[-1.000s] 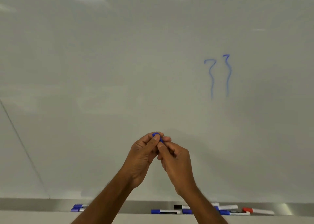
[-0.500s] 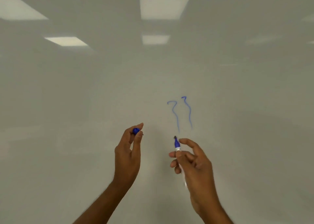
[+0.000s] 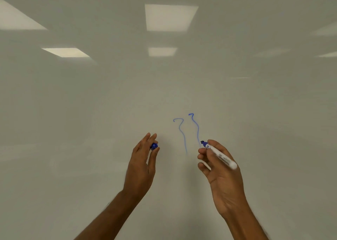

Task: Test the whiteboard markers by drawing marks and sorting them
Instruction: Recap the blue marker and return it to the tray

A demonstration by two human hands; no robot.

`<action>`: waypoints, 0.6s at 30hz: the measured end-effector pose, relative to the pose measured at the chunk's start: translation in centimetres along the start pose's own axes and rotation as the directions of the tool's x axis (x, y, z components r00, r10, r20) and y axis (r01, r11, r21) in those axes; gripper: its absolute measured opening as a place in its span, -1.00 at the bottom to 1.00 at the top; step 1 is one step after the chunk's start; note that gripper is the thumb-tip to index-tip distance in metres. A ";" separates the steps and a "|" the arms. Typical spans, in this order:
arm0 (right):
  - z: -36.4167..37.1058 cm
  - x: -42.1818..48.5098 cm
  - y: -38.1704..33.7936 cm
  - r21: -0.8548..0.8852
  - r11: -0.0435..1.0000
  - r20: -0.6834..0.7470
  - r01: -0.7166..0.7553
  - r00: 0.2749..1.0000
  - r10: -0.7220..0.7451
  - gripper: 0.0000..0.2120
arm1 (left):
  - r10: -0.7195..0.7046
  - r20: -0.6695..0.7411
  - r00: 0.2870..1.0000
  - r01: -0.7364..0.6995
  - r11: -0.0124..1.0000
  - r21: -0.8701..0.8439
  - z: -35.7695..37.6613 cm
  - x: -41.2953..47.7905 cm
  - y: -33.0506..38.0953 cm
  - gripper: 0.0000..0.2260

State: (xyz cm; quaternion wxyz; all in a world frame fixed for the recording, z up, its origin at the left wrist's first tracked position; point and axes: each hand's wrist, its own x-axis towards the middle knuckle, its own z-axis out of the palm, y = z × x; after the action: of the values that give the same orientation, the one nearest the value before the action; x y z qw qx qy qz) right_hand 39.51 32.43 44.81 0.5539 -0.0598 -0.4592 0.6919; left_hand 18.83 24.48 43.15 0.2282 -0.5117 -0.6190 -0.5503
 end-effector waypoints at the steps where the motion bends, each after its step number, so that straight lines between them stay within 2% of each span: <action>1: 0.0 -0.1 0.2 -0.073 0.996 -0.017 0.048 0.999 -0.049 -0.79 | 0.006 -0.005 1.000 -0.006 1.000 0.002 0.1 0.0 -0.1 -0.57; 5: -0.2 0.3 1.1 -0.257 0.949 -0.119 0.180 0.969 -0.216 -0.73 | 0.037 -0.017 0.999 -0.037 0.999 0.012 0.2 0.3 -0.7 -0.57; 9: -0.8 1.9 1.6 -0.313 0.921 -0.172 0.233 0.940 -0.296 -0.90 | 0.031 -0.017 0.999 -0.030 0.999 0.044 0.4 0.6 -1.3 -0.56; 14: -0.6 3.9 1.3 -0.394 0.866 -0.101 0.309 0.922 -0.374 -0.96 | 0.036 -0.010 0.999 -0.035 0.995 0.098 0.7 1.2 -1.9 -0.57; 18: -0.1 5.2 0.7 -0.425 0.828 0.010 0.365 0.917 -0.399 -0.90 | 0.037 -0.018 0.999 -0.034 0.984 0.174 1.1 1.4 -2.7 -0.56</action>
State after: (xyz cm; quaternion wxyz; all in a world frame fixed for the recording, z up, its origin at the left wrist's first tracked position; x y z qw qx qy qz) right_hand 37.12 36.79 46.47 0.6730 -0.1111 -0.5768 0.4495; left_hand 16.24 26.38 42.81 0.2882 -0.4951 -0.6529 -0.4955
